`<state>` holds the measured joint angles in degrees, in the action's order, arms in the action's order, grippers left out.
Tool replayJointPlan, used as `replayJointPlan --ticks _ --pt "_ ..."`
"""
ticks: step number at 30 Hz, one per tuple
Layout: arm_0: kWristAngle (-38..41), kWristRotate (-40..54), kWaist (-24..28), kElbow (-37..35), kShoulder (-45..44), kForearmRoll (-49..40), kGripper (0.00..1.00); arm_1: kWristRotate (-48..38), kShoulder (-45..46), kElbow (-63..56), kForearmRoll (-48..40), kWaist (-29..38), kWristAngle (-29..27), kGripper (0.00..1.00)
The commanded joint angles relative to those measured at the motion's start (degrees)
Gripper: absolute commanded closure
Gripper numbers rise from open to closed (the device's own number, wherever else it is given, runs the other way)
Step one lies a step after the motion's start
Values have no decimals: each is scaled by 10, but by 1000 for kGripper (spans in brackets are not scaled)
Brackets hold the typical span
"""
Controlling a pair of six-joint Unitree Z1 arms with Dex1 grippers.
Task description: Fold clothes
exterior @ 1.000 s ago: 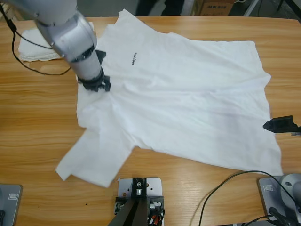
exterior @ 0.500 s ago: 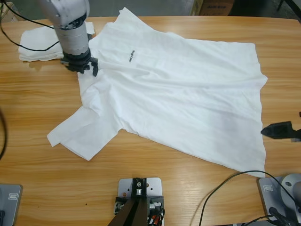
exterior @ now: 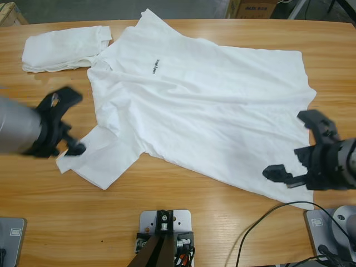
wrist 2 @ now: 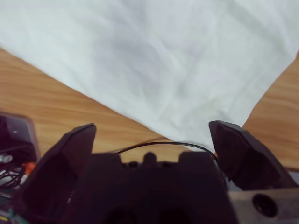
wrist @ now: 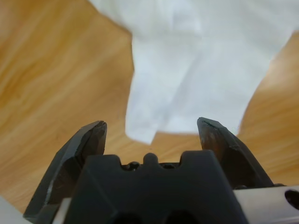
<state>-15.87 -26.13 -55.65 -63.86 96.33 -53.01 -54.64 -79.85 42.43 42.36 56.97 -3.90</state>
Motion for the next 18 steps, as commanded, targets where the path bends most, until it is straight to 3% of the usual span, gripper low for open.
replayJointPlan --ticks 1,4,15,18 --pt "-4 70 -28 68 -15 43 276 -17 24 -22 -12 12 -22 18" --pt "-6 74 -28 66 38 58 358 -16 30 -20 -11 12 -22 22" --pt "-49 -6 -28 -12 183 84 367 -9 43 -20 2 12 -24 23" --pt "-54 -14 -28 -15 195 84 454 -9 50 -22 4 12 -25 23"
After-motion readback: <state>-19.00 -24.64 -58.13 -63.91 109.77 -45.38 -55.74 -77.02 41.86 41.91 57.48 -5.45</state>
